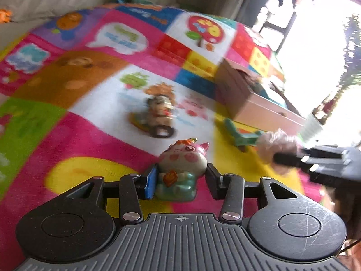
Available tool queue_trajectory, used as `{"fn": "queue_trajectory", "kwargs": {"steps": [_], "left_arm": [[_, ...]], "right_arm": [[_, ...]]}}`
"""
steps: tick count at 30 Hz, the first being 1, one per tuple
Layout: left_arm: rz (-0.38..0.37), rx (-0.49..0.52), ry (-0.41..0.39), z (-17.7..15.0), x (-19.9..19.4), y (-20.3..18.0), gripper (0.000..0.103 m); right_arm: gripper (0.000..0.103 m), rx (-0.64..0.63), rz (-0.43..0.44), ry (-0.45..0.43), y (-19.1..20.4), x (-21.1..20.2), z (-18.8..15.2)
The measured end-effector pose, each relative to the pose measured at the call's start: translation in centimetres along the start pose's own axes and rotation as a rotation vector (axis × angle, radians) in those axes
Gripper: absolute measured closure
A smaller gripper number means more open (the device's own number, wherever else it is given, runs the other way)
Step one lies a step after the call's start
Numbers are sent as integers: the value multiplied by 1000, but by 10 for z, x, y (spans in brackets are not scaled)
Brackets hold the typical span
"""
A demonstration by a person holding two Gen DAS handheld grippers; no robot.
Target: Organize objects
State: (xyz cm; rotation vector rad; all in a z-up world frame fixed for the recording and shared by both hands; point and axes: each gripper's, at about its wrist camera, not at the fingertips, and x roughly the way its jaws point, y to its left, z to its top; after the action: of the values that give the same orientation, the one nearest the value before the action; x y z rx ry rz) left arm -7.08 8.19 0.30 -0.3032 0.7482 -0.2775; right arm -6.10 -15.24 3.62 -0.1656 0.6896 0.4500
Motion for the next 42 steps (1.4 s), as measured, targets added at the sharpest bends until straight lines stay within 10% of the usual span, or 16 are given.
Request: {"fn": "queue_trajectory", "kwargs": {"steps": [4, 13, 22, 28, 32, 39, 42], "left_arm": [[-35, 75, 34, 4, 15, -27, 53], [-21, 162, 71, 6, 35, -58, 53], [-8, 154, 76, 6, 36, -61, 53], [-10, 154, 76, 6, 36, -61, 53], [-11, 154, 76, 6, 35, -60, 53], [-11, 154, 76, 5, 36, -61, 53], [-7, 156, 77, 5, 36, -61, 53]], "right_arm": [[13, -4, -89, -10, -8, -9, -27], [6, -64, -366, -71, -29, -13, -50], [6, 80, -170, -139, -38, -27, -39], [6, 73, -197, -121, -32, -5, -32], [11, 134, -218, -93, -48, 13, -21], [66, 56, -175, -22, -36, 22, -26], [69, 53, -144, -50, -32, 7, -28]]}}
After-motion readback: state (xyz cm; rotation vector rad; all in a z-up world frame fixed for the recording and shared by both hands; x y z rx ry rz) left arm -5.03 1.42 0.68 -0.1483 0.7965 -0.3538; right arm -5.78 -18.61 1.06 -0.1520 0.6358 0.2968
